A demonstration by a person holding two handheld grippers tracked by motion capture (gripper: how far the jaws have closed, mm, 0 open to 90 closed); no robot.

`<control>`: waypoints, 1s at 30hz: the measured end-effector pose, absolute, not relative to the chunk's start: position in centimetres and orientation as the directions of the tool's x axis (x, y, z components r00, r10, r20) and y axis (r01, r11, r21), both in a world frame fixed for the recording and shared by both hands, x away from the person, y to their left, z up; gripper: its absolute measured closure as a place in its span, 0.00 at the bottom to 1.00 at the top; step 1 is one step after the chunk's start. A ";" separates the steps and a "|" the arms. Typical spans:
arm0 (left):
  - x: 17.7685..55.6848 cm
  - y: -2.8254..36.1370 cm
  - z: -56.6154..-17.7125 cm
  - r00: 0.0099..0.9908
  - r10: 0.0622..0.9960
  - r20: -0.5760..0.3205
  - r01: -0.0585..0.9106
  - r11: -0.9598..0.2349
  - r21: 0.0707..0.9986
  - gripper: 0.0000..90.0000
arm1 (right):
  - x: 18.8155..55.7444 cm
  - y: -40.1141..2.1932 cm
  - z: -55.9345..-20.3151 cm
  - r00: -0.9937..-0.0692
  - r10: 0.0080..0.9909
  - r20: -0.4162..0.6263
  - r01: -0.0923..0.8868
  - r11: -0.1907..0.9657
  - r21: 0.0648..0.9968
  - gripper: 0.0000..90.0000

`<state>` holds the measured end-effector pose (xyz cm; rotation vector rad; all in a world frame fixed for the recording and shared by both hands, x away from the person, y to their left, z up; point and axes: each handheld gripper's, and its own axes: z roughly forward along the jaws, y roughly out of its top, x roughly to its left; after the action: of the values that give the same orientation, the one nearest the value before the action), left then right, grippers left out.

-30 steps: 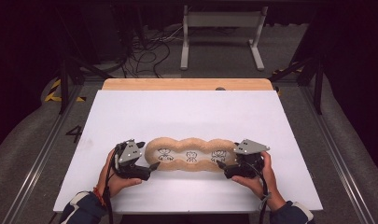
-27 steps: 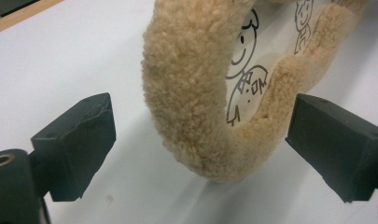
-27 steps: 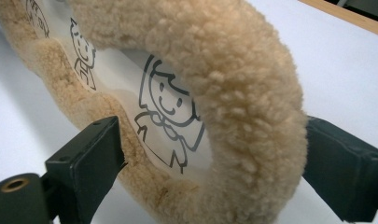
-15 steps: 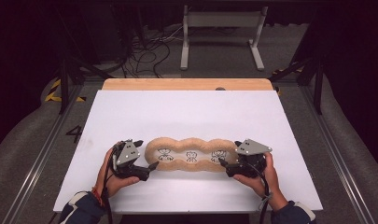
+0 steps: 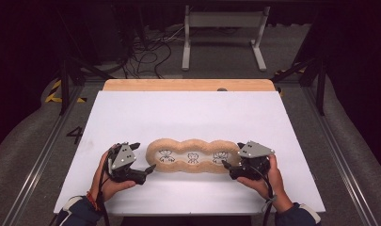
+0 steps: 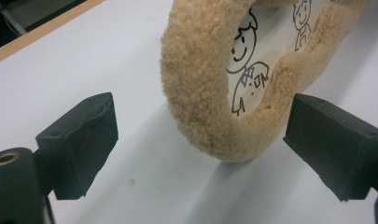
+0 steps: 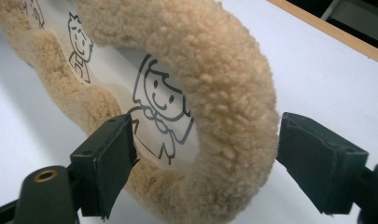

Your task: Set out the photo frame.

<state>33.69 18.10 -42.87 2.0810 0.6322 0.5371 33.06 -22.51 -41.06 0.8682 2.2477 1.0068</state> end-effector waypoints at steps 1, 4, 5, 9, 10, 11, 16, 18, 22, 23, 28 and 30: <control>33.6 18.2 -42.9 0.777 0.613 0.139 0.238 -0.492 0.838 0.11 | 33.0 -22.5 -41.1 -0.657 0.728 -0.197 0.337 0.518 0.786 0.22; 33.5 18.5 -42.9 0.777 0.615 0.136 0.242 -0.490 0.838 0.11 | 32.9 -22.5 -41.1 -0.659 0.724 -0.203 0.335 0.525 0.782 0.22; 33.5 18.6 -42.9 0.776 0.616 0.140 0.241 -0.493 0.836 0.11 | 32.9 -22.6 -41.1 -0.659 0.724 -0.203 0.337 0.526 0.781 0.22; 33.3 18.9 -42.9 0.774 0.617 0.142 0.239 -0.493 0.836 0.11 | 32.7 -22.8 -41.1 -0.656 0.727 -0.201 0.343 0.525 0.779 0.22; 33.2 19.0 -42.9 0.775 0.616 0.142 0.240 -0.494 0.836 0.11 | 32.6 -23.0 -41.1 -0.657 0.726 -0.204 0.341 0.527 0.778 0.21; 33.2 19.0 -42.9 0.776 0.614 0.145 0.238 -0.498 0.834 0.11 | 32.6 -23.1 -41.2 -0.657 0.725 -0.206 0.341 0.530 0.776 0.21; 33.0 19.3 -43.1 0.777 0.613 0.144 0.244 -0.503 0.829 0.11 | 32.4 -23.6 -41.3 -0.647 0.734 -0.207 0.352 0.528 0.773 0.21; 33.0 19.4 -43.1 0.775 0.615 0.141 0.246 -0.501 0.830 0.11 | 32.3 -23.7 -41.3 -0.645 0.736 -0.206 0.352 0.526 0.775 0.22; 33.0 19.4 -43.1 0.777 0.614 0.142 0.245 -0.502 0.829 0.11 | 32.2 -23.9 -41.3 -0.645 0.735 -0.212 0.346 0.527 0.776 0.21; 33.0 19.4 -43.1 0.778 0.612 0.142 0.244 -0.503 0.829 0.11 | 32.1 -23.8 -41.2 -0.644 0.735 -0.211 0.347 0.527 0.776 0.21; 33.0 19.3 -43.3 0.780 0.608 0.148 0.243 -0.513 0.823 0.11 | 31.7 -24.1 -41.5 -0.645 0.733 -0.218 0.348 0.535 0.770 0.20; 32.8 19.3 -43.4 0.782 0.607 0.143 0.247 -0.512 0.823 0.11 | 31.6 -24.4 -41.7 -0.645 0.733 -0.215 0.353 0.536 0.767 0.20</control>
<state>32.83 19.29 -43.40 2.1092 0.6341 0.5306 31.58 -24.36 -41.66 0.8779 2.2512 0.9592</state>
